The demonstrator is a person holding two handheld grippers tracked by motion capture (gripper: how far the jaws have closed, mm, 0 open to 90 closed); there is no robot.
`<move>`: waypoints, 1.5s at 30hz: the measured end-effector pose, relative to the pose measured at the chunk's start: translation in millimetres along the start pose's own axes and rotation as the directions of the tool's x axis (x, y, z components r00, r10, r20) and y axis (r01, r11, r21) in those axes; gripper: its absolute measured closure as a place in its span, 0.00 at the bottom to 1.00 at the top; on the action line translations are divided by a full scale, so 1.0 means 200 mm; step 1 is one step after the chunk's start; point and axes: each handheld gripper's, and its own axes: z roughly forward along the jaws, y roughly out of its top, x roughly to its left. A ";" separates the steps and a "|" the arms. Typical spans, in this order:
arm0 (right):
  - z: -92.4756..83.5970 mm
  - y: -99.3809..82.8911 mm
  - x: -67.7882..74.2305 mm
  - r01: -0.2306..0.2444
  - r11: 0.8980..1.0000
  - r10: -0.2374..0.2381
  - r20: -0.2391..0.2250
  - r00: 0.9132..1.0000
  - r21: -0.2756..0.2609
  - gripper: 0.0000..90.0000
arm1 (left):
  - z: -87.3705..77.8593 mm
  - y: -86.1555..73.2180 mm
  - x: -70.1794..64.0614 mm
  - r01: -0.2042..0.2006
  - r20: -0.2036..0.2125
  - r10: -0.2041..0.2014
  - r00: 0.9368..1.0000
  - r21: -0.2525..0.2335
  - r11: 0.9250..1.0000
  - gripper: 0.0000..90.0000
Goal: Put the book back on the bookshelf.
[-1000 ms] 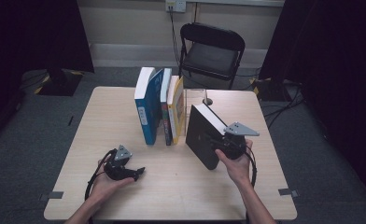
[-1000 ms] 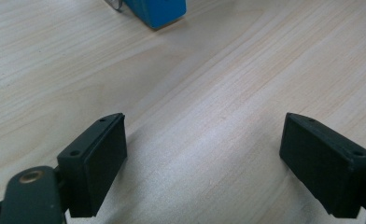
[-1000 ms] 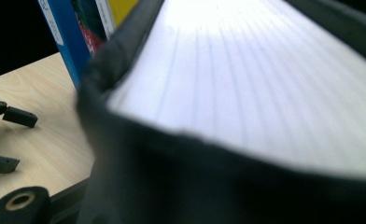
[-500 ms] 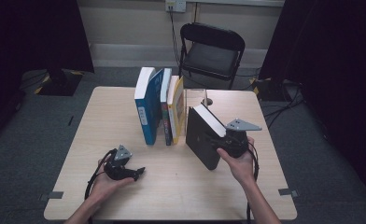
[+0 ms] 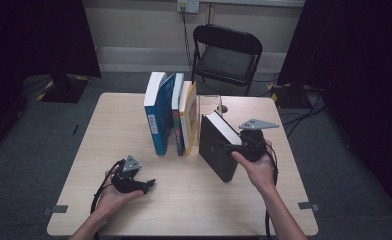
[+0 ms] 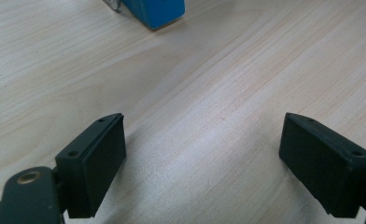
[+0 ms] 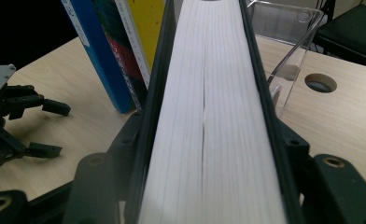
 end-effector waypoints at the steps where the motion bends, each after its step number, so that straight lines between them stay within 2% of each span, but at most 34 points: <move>1: 0.00 0.02 0.00 -0.002 1.000 0.001 0.004 1.000 0.019 0.48 | 0.00 0.00 0.00 0.000 0.000 0.000 1.000 0.000 1.000 0.16; 5: 0.00 0.06 0.01 0.004 0.998 -0.006 0.030 1.000 0.058 0.51 | 0.00 0.00 0.00 0.000 0.000 0.000 1.000 0.000 1.000 0.16; 9: 0.02 0.13 0.02 0.011 0.989 -0.017 0.041 0.999 0.148 0.53 | 0.00 0.00 0.00 0.000 0.000 0.000 1.000 0.000 1.000 0.16; 11: 0.04 0.17 0.01 0.015 0.976 -0.023 0.034 0.999 0.216 0.52 | 0.00 0.00 0.00 0.001 0.000 -0.001 1.000 0.000 1.000 0.16; 13: 0.06 0.22 0.01 0.012 0.958 -0.019 0.021 1.000 0.288 0.52 | 0.00 0.00 0.00 -0.001 -0.001 0.001 1.000 0.001 1.000 0.16; 14: 0.08 0.24 0.01 0.013 0.947 -0.022 0.024 0.999 0.320 0.52 | 0.00 0.00 0.00 0.000 0.000 0.000 1.000 0.000 1.000 0.16; 15: 0.09 0.26 0.00 0.004 0.933 -0.014 0.025 1.000 0.360 0.52 | 0.00 0.00 0.00 0.000 0.000 0.000 1.000 0.000 1.000 0.16; 16: 0.10 0.27 0.00 0.004 0.924 -0.017 0.030 0.999 0.381 0.53 | 0.00 0.00 0.00 0.001 0.000 -0.001 1.000 0.000 1.000 0.16; 18: 0.14 0.31 0.00 -0.006 0.891 -0.015 0.043 0.999 0.453 0.53 | 0.00 0.00 0.00 0.001 0.000 -0.001 1.000 0.000 1.000 0.16; 20: 0.16 0.34 0.00 -0.004 0.855 -0.018 0.037 0.999 0.519 0.53 | 0.00 0.00 0.00 0.004 0.001 -0.004 1.000 -0.001 1.000 0.16; 21: 0.18 0.36 0.00 -0.002 0.837 -0.023 0.040 0.999 0.547 0.53 | 0.00 0.00 -0.01 0.017 0.000 -0.017 1.000 -0.011 1.000 0.16; 23: 0.20 0.38 0.02 0.004 0.805 -0.042 0.051 0.998 0.593 0.54 | 0.00 0.00 0.00 0.015 0.000 -0.015 1.000 -0.011 1.000 0.16; 25: 0.23 0.40 0.02 0.002 0.775 -0.040 0.046 0.998 0.632 0.54 | 0.00 0.00 0.00 0.013 -0.001 -0.013 1.000 -0.011 1.000 0.16; 26: 0.24 0.40 0.02 -0.002 0.761 -0.038 0.047 0.998 0.649 0.54 | 0.00 0.00 0.00 0.013 -0.001 -0.013 1.000 -0.011 1.000 0.16; 28: 0.26 0.41 0.02 -0.005 0.744 -0.038 0.051 0.998 0.668 0.54 | 0.00 0.00 0.00 0.013 -0.001 -0.013 1.000 -0.011 1.000 0.16; 32: 0.29 0.40 0.03 0.001 0.728 -0.058 0.061 0.996 0.686 0.56 | 0.00 0.00 0.00 0.013 -0.001 -0.013 1.000 -0.011 1.000 0.16; 34: 0.29 0.40 0.04 0.003 0.726 -0.067 0.066 0.996 0.688 0.56 | 0.00 0.00 0.00 0.013 -0.001 -0.013 1.000 -0.011 1.000 0.16; 36: 0.29 0.39 0.05 0.009 0.732 -0.075 0.066 0.995 0.681 0.57 | 0.00 0.00 0.00 0.013 -0.001 -0.013 1.000 -0.011 1.000 0.16; 39: 0.27 0.37 0.05 0.011 0.759 -0.073 0.068 0.995 0.652 0.57 | 0.00 0.00 0.00 0.013 -0.001 -0.013 1.000 -0.011 1.000 0.16; 41: 0.27 0.36 0.05 0.011 0.772 -0.076 0.075 0.994 0.635 0.56 | 0.00 0.00 0.00 0.013 -0.001 -0.013 1.000 -0.011 1.000 0.16; 43: 0.27 0.35 0.05 0.010 0.776 -0.076 0.077 0.994 0.631 0.55 | 0.00 0.00 0.00 0.014 -0.001 -0.014 1.000 -0.011 1.000 0.16; 45: 0.28 0.35 0.05 0.014 0.769 -0.081 0.076 0.994 0.639 0.54 | 0.01 0.00 -0.01 0.016 0.002 -0.016 1.000 -0.011 1.000 0.16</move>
